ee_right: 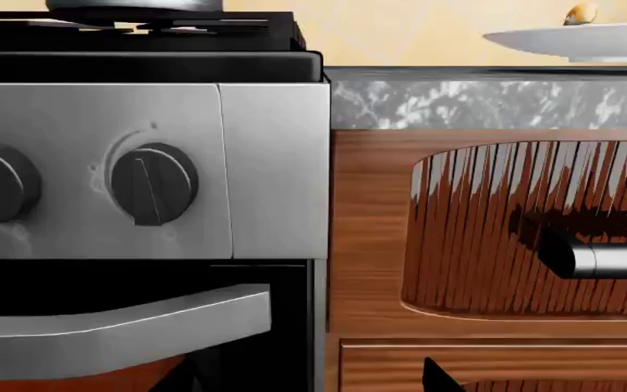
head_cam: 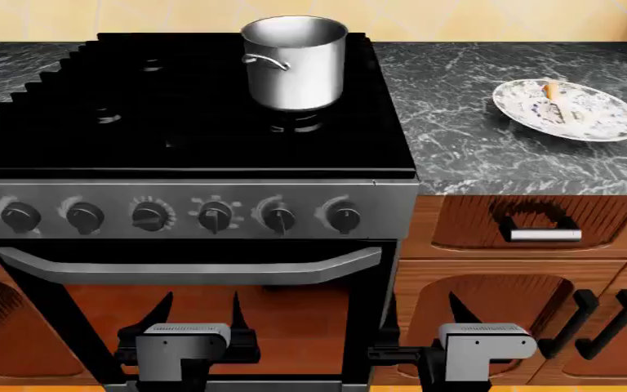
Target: Frozen meat rests on a plate on the counter. Retrieve the meat and place it in a pot on a burner. Then turn the burner on.
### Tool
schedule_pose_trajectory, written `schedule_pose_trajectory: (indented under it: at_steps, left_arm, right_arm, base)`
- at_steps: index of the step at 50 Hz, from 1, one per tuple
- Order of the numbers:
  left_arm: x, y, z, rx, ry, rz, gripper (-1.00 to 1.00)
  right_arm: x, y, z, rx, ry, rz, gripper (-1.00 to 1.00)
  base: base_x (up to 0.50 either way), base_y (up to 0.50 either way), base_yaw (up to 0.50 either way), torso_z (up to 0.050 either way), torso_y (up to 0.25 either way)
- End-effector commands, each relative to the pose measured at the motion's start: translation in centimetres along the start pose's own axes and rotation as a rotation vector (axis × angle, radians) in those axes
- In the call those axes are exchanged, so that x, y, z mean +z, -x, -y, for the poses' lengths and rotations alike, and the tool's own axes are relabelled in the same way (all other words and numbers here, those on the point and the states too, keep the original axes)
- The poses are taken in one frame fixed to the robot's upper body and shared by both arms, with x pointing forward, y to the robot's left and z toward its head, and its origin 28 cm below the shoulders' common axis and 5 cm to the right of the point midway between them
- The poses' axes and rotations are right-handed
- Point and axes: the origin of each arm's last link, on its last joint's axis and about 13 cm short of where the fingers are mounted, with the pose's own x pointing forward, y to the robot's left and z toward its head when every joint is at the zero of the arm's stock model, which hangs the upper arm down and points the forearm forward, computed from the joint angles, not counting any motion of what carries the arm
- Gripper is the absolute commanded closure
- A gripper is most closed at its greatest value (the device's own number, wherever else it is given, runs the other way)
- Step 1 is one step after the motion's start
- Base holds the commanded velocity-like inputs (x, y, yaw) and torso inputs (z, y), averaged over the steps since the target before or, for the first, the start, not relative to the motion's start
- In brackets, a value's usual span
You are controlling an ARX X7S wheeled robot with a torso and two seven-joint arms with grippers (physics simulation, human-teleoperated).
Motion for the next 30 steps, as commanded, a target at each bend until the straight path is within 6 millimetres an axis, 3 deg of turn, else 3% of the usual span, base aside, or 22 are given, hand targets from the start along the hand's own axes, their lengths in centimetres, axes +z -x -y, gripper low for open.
schedule_pose_trajectory:
  at_steps: [1, 9, 23, 30]
  left_arm:
    - [0.2, 0.2, -0.1, -0.024, 0.040, 0.016, -1.00]
    - [0.0, 0.0, 0.1, -0.019, -0.086, 0.037, -1.00]
    - [0.4, -0.1, -0.2, 0.015, 0.012, 0.042, -1.00]
    - [0.7, 0.1, -0.3, -0.026, 0.021, 0.073, -1.00]
  right_arm:
    - [0.0, 0.0, -0.1, 0.007, -0.005, 0.011, -1.00]
    - [0.8, 0.0, -0.4, 0.076, -0.053, 0.084, -1.00]
    - [0.9, 0.1, -0.5, 0.099, -0.037, 0.090, -1.00]
    - [1.2, 0.1, -0.6, 0.099, -0.048, 0.096, -1.00]
  base:
    - [0.00, 0.00, 0.00, 0.026, 0.000]
    - [0.00, 0.00, 0.00, 0.000, 0.000]
    - [0.00, 0.00, 0.00, 0.000, 0.000]
    - [0.00, 0.00, 0.00, 0.049, 0.000]
